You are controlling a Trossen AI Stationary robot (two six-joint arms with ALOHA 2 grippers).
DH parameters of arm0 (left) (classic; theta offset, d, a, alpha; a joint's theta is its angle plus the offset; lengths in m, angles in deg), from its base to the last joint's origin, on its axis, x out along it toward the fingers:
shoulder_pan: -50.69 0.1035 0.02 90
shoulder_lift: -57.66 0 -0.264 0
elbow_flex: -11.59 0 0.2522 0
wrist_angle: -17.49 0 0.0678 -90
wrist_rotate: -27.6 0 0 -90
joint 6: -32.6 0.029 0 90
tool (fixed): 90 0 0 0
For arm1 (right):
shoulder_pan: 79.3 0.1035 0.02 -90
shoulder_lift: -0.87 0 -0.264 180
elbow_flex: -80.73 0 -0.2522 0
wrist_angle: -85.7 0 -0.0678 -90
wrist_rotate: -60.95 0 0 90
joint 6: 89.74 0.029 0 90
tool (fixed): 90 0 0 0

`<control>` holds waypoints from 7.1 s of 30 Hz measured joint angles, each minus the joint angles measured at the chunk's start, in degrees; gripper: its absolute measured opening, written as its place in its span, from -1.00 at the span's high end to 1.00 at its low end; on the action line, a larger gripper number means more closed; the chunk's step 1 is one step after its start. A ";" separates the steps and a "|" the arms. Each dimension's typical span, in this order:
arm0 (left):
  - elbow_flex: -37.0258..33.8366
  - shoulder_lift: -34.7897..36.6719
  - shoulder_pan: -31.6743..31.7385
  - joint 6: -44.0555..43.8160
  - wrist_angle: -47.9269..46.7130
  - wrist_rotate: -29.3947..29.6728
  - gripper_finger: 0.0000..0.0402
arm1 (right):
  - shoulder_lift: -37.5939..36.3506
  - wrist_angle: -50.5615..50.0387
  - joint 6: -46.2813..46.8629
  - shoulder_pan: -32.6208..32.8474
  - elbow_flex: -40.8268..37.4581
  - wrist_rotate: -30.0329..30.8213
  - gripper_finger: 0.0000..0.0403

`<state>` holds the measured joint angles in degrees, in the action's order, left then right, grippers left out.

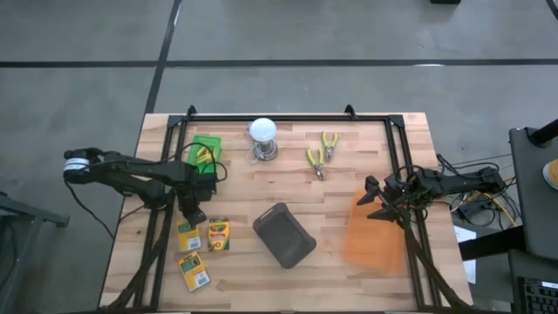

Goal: Pick & Place School Supplies
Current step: Put the yellow crayon box into the black bin

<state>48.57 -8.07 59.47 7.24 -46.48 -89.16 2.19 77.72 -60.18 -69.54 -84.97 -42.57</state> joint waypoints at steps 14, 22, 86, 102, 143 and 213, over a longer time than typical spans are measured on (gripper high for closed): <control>0.02 0.00 0.02 -0.83 0.36 0.15 0.98 | 0.00 0.00 0.00 -0.02 0.00 0.00 -0.33; 1.57 -0.02 0.04 -1.66 0.76 2.33 0.98 | 0.00 0.00 0.00 -0.01 0.00 0.01 -0.29; 46.25 -0.09 -10.08 -10.55 -6.21 28.41 0.98 | 0.00 0.00 0.00 0.00 0.00 0.02 -0.31; 46.12 -8.80 -15.03 -5.87 8.26 25.27 0.99 | 0.00 0.00 0.00 0.00 0.00 0.00 -0.32; 45.83 -30.67 -19.17 9.14 28.23 21.81 0.98 | -0.04 0.00 0.00 -0.02 0.00 0.00 -0.30; 47.49 -38.32 -17.14 1.11 21.34 21.28 0.79 | -0.02 0.00 0.00 0.00 0.00 0.01 -0.32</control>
<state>96.05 -46.39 42.33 8.35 -25.13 -67.89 2.17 77.72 -60.18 -69.54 -84.97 -42.56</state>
